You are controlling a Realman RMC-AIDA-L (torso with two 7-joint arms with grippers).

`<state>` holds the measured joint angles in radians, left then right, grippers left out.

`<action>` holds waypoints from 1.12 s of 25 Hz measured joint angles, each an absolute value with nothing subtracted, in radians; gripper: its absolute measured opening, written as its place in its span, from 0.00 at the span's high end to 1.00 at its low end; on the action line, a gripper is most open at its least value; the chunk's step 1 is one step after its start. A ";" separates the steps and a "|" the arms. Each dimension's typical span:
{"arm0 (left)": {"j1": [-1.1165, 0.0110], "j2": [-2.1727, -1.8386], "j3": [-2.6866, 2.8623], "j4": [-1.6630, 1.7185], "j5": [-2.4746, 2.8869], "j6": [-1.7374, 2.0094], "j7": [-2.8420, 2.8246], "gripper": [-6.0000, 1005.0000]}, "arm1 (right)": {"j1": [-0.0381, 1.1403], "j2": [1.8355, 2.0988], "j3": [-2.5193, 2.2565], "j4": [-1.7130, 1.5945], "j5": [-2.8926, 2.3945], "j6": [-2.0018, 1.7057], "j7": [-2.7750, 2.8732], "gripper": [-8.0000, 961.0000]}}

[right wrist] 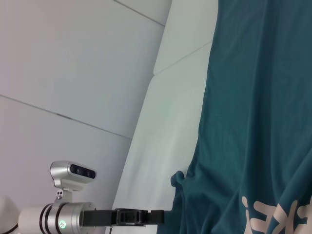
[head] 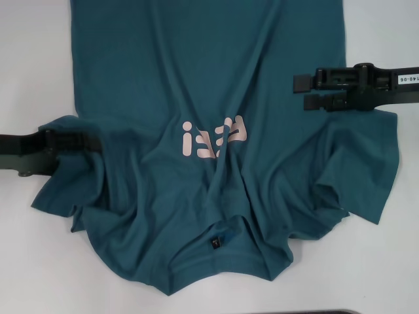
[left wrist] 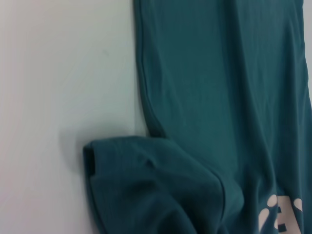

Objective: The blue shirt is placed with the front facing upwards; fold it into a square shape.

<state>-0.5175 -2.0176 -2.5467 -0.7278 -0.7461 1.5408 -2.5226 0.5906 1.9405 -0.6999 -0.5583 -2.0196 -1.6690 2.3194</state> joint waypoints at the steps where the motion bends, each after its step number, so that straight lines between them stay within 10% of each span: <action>1: -0.516 -2.017 -2.547 -0.733 -0.746 1.548 -2.528 0.11 | 0.591 1.940 -0.700 -0.558 -2.020 -1.669 2.319 0.02; 5: -0.501 -2.027 -2.520 -0.790 -0.744 1.571 -2.547 0.12 | 0.590 1.940 -0.697 -0.559 -2.019 -1.671 2.319 0.02; 28: -0.487 -2.011 -2.509 -0.825 -0.716 1.576 -2.585 0.93 | 0.587 1.935 -0.685 -0.558 -2.018 -1.674 2.321 0.02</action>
